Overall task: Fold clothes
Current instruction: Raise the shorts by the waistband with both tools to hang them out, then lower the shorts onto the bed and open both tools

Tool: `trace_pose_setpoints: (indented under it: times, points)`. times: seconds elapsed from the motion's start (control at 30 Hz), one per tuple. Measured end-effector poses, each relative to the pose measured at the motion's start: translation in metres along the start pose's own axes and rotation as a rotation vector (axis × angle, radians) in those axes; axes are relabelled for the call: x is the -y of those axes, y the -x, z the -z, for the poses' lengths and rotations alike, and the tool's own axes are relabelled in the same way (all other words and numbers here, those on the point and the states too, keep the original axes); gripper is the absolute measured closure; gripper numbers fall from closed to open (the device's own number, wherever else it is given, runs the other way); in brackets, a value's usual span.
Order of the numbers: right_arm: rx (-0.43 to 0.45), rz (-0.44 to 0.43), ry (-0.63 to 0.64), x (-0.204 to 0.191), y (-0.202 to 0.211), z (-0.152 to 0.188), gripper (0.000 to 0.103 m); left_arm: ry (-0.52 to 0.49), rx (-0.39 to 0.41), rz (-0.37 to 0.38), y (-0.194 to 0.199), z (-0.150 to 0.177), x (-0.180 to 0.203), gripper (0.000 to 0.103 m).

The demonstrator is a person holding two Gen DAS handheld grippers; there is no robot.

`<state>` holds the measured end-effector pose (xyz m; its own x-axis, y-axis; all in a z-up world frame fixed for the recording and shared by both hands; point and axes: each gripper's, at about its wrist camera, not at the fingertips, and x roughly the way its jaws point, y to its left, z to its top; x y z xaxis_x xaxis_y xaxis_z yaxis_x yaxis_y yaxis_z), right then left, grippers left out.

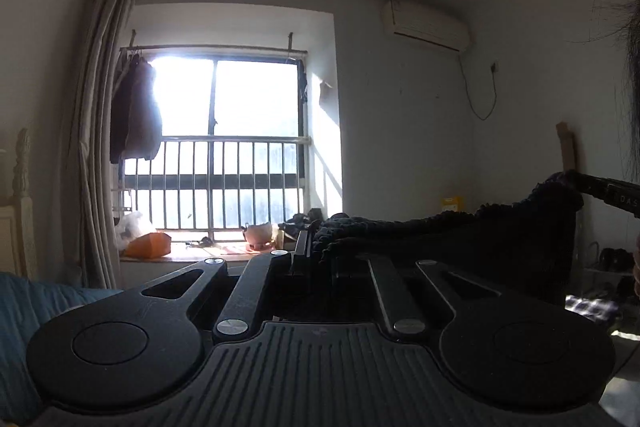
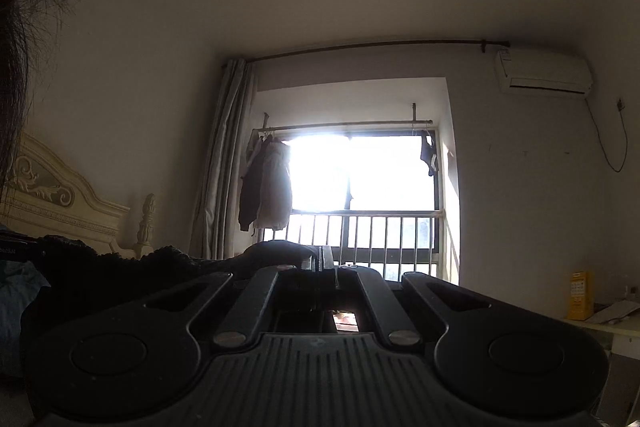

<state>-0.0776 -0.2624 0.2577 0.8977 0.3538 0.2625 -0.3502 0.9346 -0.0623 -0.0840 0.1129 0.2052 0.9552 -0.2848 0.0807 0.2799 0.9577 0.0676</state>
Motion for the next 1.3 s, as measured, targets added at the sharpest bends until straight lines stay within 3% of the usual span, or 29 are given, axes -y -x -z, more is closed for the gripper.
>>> trace_pose_setpoints:
  times: [0.23, 0.4, 0.53, 0.67, 0.83, 1.0, 1.1, 1.3]
  points:
    - [-0.066, -0.114, 0.002, -0.015, 0.023, -0.032, 0.103, -0.077, 0.007, -0.014, 0.041, -0.038, 0.001, 0.096]
    - [-0.153, -0.188, -0.050, -0.018, 0.033, -0.050, 0.103, -0.065, -0.019, 0.048, 0.063, -0.070, 0.001, 0.096]
    - [-0.205, -0.235, -0.138, -0.009, 0.028, -0.058, 0.103, 0.007, -0.069, 0.097, 0.053, -0.073, -0.009, 0.096]
    - [-0.292, -0.249, -0.240, 0.006, 0.009, -0.046, 0.103, 0.086, -0.158, 0.123, 0.025, -0.058, -0.022, 0.096]
    - [-0.419, -0.139, -0.309, 0.032, -0.032, 0.009, 0.103, 0.214, -0.373, 0.113, -0.055, 0.003, -0.044, 0.096]
    - [-0.588, -0.015, -0.324, 0.053, -0.072, 0.094, 0.103, 0.242, -0.621, 0.081, -0.150, 0.109, -0.046, 0.096]
    - [-0.676, 0.048, -0.319, 0.061, -0.089, 0.144, 0.103, 0.247, -0.725, 0.063, -0.183, 0.174, -0.038, 0.096]
    - [-0.851, 0.174, -0.308, 0.076, -0.124, 0.243, 0.103, 0.247, -0.844, 0.043, -0.219, 0.240, -0.023, 0.096]
